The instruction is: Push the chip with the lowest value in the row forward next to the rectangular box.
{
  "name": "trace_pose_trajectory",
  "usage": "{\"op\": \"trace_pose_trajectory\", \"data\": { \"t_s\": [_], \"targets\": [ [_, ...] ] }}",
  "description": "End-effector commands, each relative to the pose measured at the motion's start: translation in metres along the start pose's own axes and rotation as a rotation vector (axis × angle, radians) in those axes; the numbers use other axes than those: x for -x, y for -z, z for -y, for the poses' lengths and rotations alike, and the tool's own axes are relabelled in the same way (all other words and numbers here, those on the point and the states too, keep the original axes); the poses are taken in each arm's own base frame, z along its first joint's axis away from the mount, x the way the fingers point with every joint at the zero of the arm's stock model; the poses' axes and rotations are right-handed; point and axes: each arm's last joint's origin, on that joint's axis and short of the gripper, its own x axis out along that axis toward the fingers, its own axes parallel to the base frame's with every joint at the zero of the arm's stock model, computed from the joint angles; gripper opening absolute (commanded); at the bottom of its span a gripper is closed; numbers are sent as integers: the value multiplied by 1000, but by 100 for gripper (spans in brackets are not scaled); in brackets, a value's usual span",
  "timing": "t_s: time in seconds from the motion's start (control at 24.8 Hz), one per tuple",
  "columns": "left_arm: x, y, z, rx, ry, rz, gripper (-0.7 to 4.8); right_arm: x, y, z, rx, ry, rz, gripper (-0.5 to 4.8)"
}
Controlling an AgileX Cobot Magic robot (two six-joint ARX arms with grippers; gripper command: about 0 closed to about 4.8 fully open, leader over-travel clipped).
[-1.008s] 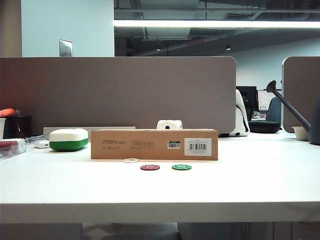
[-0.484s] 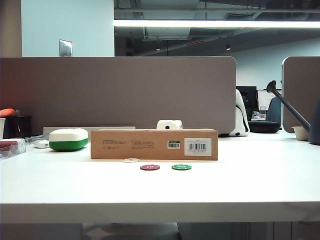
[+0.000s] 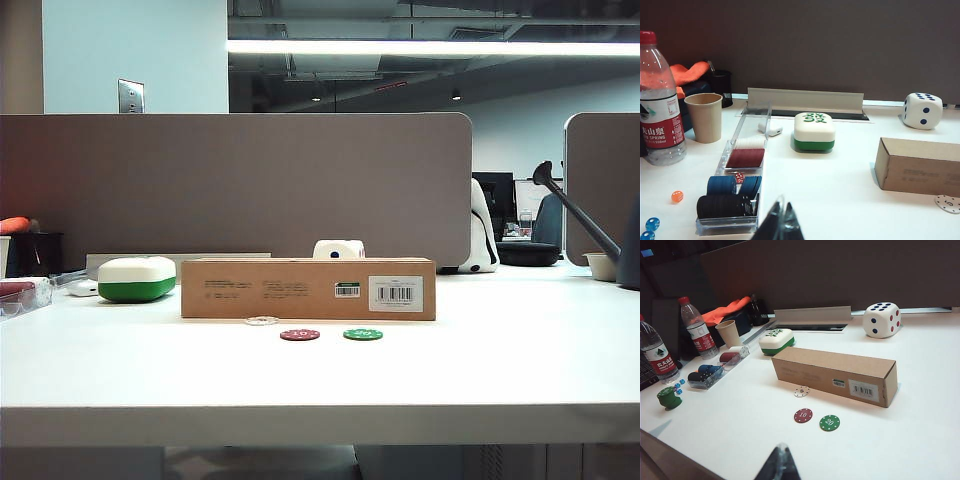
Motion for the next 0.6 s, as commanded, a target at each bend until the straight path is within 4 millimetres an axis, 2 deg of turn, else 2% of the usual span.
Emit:
{"op": "trace_pose_trajectory", "data": {
  "t_s": [0.04, 0.6],
  "targets": [
    [0, -3, 0, -4, -3, 23, -5, 1, -3, -1, -1, -5, 21, -9],
    [0, 1, 0, 19, -3, -21, -5, 1, -3, -1, -1, -5, 20, -9]
  ]
}}
